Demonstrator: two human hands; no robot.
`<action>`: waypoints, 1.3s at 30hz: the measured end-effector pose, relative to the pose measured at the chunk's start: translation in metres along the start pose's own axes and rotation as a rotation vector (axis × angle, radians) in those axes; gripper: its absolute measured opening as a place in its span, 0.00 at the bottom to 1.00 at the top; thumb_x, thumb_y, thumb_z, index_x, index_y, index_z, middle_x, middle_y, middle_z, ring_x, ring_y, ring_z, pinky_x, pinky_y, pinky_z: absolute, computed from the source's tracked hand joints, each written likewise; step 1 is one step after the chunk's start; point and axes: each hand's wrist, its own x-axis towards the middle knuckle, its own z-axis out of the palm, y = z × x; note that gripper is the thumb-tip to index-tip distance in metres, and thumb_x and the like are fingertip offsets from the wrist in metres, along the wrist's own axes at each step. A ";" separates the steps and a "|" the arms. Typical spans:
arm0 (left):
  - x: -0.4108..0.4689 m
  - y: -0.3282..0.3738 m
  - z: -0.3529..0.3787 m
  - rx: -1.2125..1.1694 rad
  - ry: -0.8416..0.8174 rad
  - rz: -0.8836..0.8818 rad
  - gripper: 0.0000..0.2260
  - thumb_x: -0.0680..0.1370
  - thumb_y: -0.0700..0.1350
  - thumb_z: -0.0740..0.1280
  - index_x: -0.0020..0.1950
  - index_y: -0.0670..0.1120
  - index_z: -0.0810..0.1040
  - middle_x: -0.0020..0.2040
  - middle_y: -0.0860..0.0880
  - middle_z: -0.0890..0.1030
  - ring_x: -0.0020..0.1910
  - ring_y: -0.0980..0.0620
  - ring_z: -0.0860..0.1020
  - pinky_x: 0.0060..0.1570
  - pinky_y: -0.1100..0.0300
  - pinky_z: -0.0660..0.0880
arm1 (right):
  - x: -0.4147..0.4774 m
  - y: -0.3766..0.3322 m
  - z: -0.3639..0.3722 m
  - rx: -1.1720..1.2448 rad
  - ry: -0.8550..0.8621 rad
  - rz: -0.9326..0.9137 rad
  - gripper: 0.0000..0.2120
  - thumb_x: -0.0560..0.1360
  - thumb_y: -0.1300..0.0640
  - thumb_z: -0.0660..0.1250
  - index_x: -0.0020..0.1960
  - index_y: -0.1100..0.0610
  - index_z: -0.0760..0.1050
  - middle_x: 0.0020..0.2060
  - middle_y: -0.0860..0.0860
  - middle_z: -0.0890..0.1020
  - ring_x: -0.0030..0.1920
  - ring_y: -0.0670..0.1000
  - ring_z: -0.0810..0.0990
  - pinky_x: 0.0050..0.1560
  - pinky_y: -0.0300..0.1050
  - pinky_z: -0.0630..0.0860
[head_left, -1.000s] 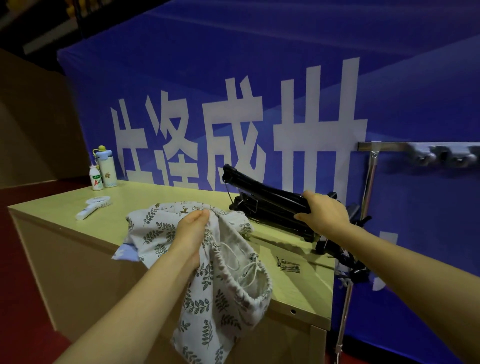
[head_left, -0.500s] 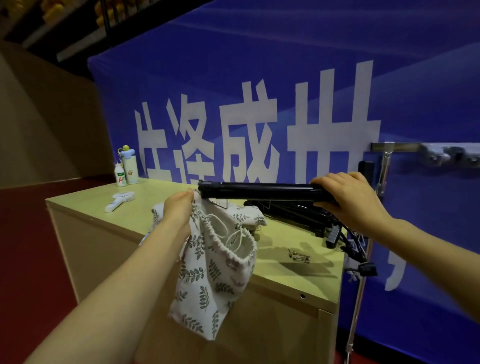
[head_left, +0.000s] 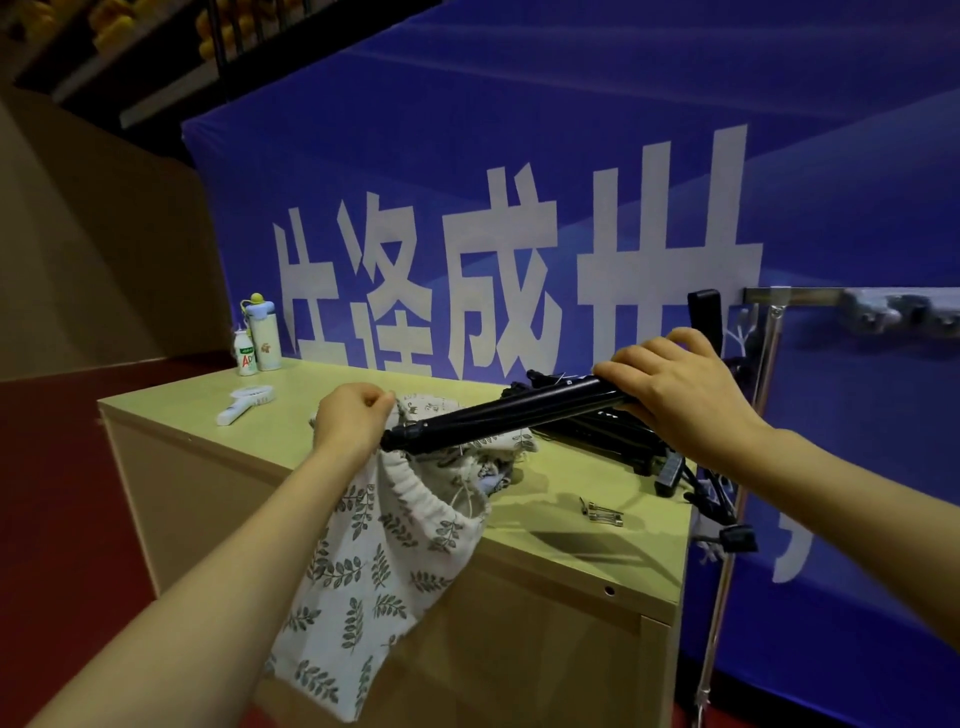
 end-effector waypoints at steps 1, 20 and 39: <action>-0.002 0.001 -0.001 0.043 -0.010 0.027 0.16 0.79 0.46 0.63 0.37 0.38 0.79 0.34 0.38 0.77 0.35 0.46 0.71 0.39 0.58 0.66 | 0.001 0.000 0.000 -0.008 0.001 0.005 0.22 0.66 0.56 0.77 0.59 0.54 0.79 0.48 0.52 0.84 0.47 0.56 0.83 0.55 0.54 0.73; -0.047 0.063 0.044 -0.164 -0.063 0.283 0.17 0.82 0.46 0.53 0.33 0.50 0.62 0.31 0.52 0.67 0.31 0.54 0.65 0.32 0.59 0.61 | 0.046 -0.054 -0.026 -0.082 0.299 -0.186 0.11 0.73 0.58 0.66 0.54 0.51 0.80 0.51 0.49 0.83 0.57 0.54 0.80 0.67 0.52 0.58; -0.043 0.051 0.051 -0.633 0.169 -0.229 0.11 0.83 0.43 0.50 0.47 0.41 0.68 0.36 0.49 0.69 0.43 0.48 0.69 0.39 0.58 0.64 | 0.041 -0.092 -0.034 0.937 -0.742 0.407 0.27 0.70 0.35 0.66 0.51 0.59 0.74 0.43 0.52 0.79 0.42 0.51 0.76 0.44 0.47 0.75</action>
